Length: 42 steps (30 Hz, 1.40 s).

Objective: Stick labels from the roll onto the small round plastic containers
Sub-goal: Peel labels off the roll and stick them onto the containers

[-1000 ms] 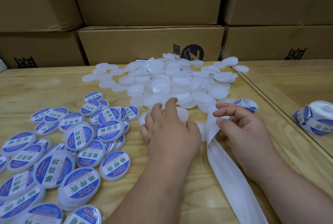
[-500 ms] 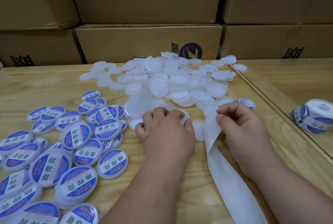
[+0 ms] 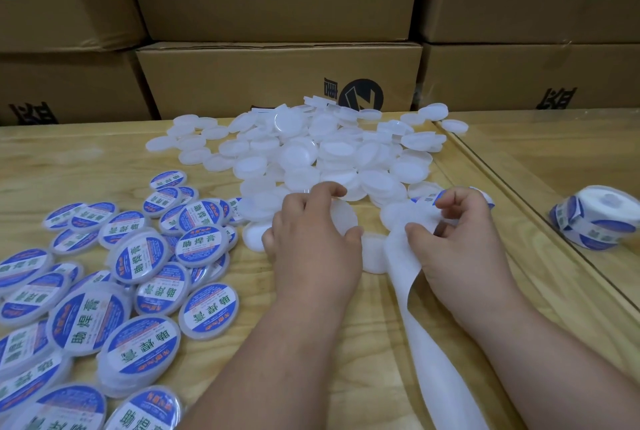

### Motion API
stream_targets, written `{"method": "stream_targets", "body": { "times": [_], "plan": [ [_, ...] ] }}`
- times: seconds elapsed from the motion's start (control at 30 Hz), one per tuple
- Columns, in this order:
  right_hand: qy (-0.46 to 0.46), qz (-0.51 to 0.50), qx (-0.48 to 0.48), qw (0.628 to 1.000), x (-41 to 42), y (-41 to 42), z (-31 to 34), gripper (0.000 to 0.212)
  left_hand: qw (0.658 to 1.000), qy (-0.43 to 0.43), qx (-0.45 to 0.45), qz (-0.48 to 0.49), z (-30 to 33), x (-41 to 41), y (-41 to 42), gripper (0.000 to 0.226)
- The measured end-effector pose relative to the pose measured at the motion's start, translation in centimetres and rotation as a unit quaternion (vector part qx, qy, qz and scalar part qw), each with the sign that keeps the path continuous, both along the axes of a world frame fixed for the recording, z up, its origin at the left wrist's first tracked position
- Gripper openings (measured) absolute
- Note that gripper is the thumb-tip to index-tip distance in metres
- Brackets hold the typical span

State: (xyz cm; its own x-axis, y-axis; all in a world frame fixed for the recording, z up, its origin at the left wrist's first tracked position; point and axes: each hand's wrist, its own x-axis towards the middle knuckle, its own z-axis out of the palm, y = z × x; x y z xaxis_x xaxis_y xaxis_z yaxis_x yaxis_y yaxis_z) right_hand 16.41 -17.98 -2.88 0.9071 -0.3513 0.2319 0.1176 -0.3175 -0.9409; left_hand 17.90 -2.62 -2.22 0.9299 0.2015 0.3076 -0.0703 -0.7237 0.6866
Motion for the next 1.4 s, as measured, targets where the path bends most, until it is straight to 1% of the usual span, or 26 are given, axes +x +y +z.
{"method": "stream_targets", "body": {
  "times": [0.1,0.27,0.37,0.43,0.5,0.57,0.6,0.67,0.7,0.77,0.83,0.97,1.07,1.23,1.4],
  "plan": [
    [-0.010,0.008,0.025,1.000,0.2,0.0,0.0,0.039,0.997,-0.034,-0.058,-0.023,0.2,-0.1,-0.1,0.042],
    [-0.010,0.052,0.098,0.994,0.3,0.1,0.0,0.046,0.986,-0.062,-0.141,-0.070,0.3,-0.4,-0.3,0.026],
    [-0.015,0.066,0.089,0.994,0.1,0.0,0.0,0.049,0.979,-0.071,-0.156,-0.111,0.2,-0.3,-0.4,0.023],
    [-0.015,0.066,0.077,0.995,0.0,-0.1,0.0,0.048,0.973,-0.107,-0.155,-0.136,0.2,-0.5,-0.6,0.023],
    [-0.016,0.066,0.090,0.994,0.1,-0.1,-0.1,0.045,0.967,-0.137,-0.159,-0.145,0.3,-0.5,-0.7,0.026],
    [-0.018,0.067,0.103,0.992,0.1,0.0,-0.2,0.043,0.959,-0.149,-0.175,-0.165,0.2,-0.5,-0.7,0.025],
    [-0.020,0.070,0.105,0.992,0.1,0.0,-0.1,0.041,0.954,-0.146,-0.188,-0.182,0.1,-0.5,-0.6,0.024],
    [-0.022,0.089,0.106,0.990,0.0,0.2,0.0,0.036,0.944,-0.112,-0.219,-0.218,0.0,-0.5,-0.8,0.022],
    [-0.018,0.105,0.104,0.989,-0.1,0.2,0.1,0.033,0.943,-0.098,-0.221,-0.229,0.0,-0.5,-0.9,0.022],
    [-0.005,0.141,0.101,0.985,-0.2,0.3,0.2,0.027,0.946,-0.095,-0.205,-0.232,-0.1,-0.5,-1.1,0.023],
    [-0.002,0.164,0.102,0.981,-0.4,0.4,0.3,0.025,0.946,-0.088,-0.211,-0.229,-0.2,-0.5,-1.2,0.024],
    [-0.021,0.168,0.125,0.978,-0.5,0.6,0.4,0.011,0.946,-0.056,-0.233,-0.220,-0.1,-0.4,-1.0,0.029],
    [-0.040,0.142,0.094,0.985,-0.3,0.4,0.2,0.014,0.944,-0.042,-0.243,-0.221,0.2,-0.7,-1.1,0.030],
    [-0.047,0.148,0.061,0.986,-0.3,0.5,0.1,0.016,0.945,-0.040,-0.249,-0.207,0.3,-0.7,-1.1,0.024],
    [-0.047,0.153,0.062,0.985,-0.4,0.5,0.2,0.017,0.948,-0.040,-0.241,-0.204,0.3,-0.6,-1.1,0.017]
  ]
}}
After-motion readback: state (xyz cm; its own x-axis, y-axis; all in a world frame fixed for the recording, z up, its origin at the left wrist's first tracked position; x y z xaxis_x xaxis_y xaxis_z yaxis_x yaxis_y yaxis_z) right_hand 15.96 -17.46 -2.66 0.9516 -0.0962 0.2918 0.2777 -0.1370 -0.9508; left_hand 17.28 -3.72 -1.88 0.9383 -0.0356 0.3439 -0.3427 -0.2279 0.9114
